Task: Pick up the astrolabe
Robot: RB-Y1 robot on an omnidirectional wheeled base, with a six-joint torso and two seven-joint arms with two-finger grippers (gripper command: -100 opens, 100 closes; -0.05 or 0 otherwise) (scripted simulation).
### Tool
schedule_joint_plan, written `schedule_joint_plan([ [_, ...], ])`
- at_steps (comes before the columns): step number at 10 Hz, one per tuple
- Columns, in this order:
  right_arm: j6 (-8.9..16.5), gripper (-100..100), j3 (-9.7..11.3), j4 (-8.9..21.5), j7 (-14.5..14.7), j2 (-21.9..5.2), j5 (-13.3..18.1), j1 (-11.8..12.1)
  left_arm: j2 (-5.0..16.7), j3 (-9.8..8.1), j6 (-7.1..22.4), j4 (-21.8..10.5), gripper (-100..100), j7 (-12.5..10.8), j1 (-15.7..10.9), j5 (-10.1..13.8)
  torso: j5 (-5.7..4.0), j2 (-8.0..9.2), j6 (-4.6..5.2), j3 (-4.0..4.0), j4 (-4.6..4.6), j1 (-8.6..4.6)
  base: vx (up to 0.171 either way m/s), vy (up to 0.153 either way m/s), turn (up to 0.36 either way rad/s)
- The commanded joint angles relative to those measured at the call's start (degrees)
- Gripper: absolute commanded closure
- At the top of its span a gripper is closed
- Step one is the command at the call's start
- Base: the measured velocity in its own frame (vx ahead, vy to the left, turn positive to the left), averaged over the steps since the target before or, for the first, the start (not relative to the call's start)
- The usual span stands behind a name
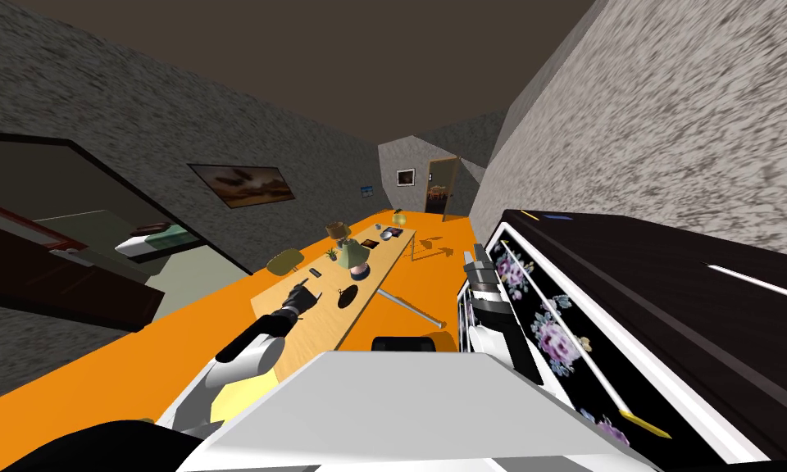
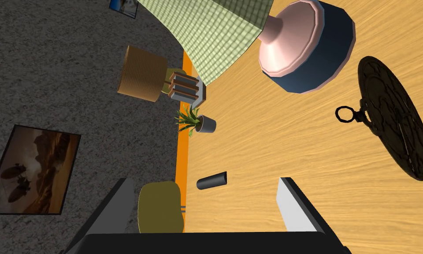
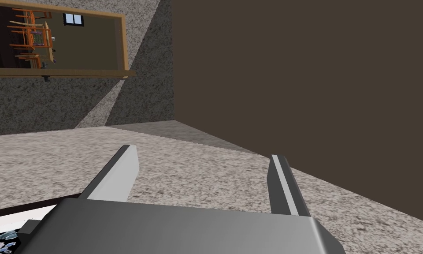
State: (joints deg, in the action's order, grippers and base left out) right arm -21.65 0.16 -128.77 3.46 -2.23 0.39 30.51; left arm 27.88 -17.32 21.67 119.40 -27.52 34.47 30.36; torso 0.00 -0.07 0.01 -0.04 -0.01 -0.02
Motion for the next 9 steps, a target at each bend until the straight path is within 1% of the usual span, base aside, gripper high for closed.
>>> schedule_joint_plan([
  [1, 0.0, 0, 0.0, 0.0, 0.0, 0.0, 0.0, 0.0, 1.27, -0.81, 2.86, -1.21, -100, -1.51, 0.05, 1.91, 0.0, 0.0, 0.0, 0.0, 0.0, 0.0, 0.021, -0.013, -0.067],
  [2, 0.0, 0, 0.0, 0.0, 0.0, 0.0, 0.0, 0.0, 1.27, -0.81, 4.4, -1.21, -100, -1.51, 0.05, 1.91, 0.0, -0.02, 0.02, -0.01, 0.0, -0.03, 0.016, -0.002, -0.019],
  [3, 0.0, 0, 0.0, 0.0, 0.0, 0.0, 0.0, 0.0, 1.27, -0.81, 4.62, -1.21, -100, -1.51, 0.05, 1.91, 0.0, 0.0, -0.01, 0.0, 0.0, -0.01, 0.001, 0.005, 0.029],
  [4, 0.0, 0, 0.0, 0.0, 0.0, 0.0, 0.0, 0.0, 2.47, -1.53, 7.09, -2.34, -100, -2.94, 0.34, 3.82, 0.0, 0.04, -0.01, 0.02, 0.01, 0.02, 0.02, -0.005, -0.027],
  [5, 0.0, 0, 0.0, 0.0, 0.0, 0.0, 0.0, 0.0, 2.47, -1.53, 8.42, -2.34, -100, -2.94, 0.34, 3.82, 0.0, 0.0, 0.0, 0.0, 0.0, 0.0, 0.032, -0.01, -0.053],
  [9, 0.0, 0, 0.0, 0.0, 0.0, 0.0, 0.0, 0.0, 2.47, -1.53, 8.42, -2.34, -100, -2.94, 0.34, 3.82, 0.0, 0.04, 0.0, 0.02, 0.01, -0.01, 0.009, 0.0, 0.002],
])
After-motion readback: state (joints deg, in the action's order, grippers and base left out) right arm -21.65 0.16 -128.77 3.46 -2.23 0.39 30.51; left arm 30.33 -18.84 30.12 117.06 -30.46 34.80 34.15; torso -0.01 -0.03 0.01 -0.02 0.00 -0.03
